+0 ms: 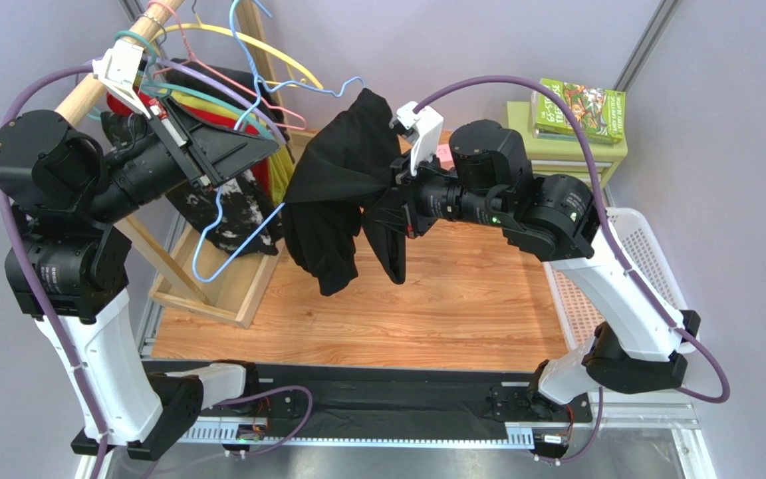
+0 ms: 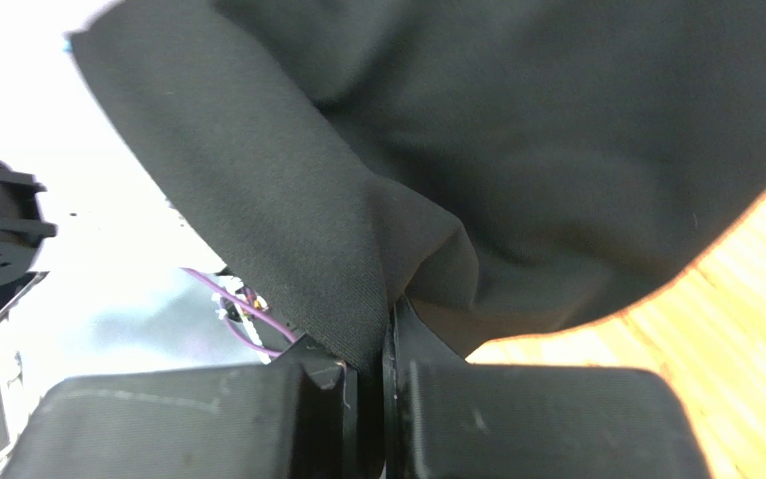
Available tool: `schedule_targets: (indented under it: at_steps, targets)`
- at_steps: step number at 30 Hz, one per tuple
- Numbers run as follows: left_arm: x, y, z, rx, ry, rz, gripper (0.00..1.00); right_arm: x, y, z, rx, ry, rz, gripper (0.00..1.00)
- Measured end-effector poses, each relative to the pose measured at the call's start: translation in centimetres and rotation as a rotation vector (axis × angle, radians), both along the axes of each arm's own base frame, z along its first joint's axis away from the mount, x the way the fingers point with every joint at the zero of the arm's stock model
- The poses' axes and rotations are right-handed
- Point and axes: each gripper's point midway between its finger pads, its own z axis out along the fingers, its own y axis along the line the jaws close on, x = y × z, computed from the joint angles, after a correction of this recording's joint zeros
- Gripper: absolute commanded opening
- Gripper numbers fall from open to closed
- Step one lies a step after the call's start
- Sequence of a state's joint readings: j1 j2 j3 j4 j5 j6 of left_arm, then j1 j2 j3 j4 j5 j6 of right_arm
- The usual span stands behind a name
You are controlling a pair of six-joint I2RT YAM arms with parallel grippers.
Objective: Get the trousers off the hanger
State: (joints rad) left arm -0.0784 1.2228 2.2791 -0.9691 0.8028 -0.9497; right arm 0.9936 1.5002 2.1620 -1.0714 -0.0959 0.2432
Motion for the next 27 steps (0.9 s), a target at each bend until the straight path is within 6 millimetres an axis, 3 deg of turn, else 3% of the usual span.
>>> schedule_targets:
  at_steps: [8, 12, 20, 24, 27]
  targets:
    - [0.3, -0.3, 0.7, -0.052, 0.046, -0.017, 0.00, 2.0, 0.3, -4.9, -0.086, -0.011, -0.114, 0.01]
    - [0.5, -0.4, 1.2, -0.078, 0.061, -0.024, 0.00, 2.5, 1.2, -5.5, -0.104, -0.080, -0.172, 0.09]
    - [0.3, -0.4, 1.8, -0.097, 0.053, -0.030, 0.00, 4.4, 1.5, -4.3, -0.080, -0.178, -0.302, 0.38]
    - [0.5, -0.3, 2.3, -0.102, 0.033, -0.020, 0.00, 4.3, 1.8, -4.1, -0.079, -0.205, -0.307, 0.72]
    - [0.8, -0.2, 2.4, -0.105, 0.026, -0.002, 0.00, 3.7, 2.4, -4.3, -0.094, -0.218, -0.287, 0.92]
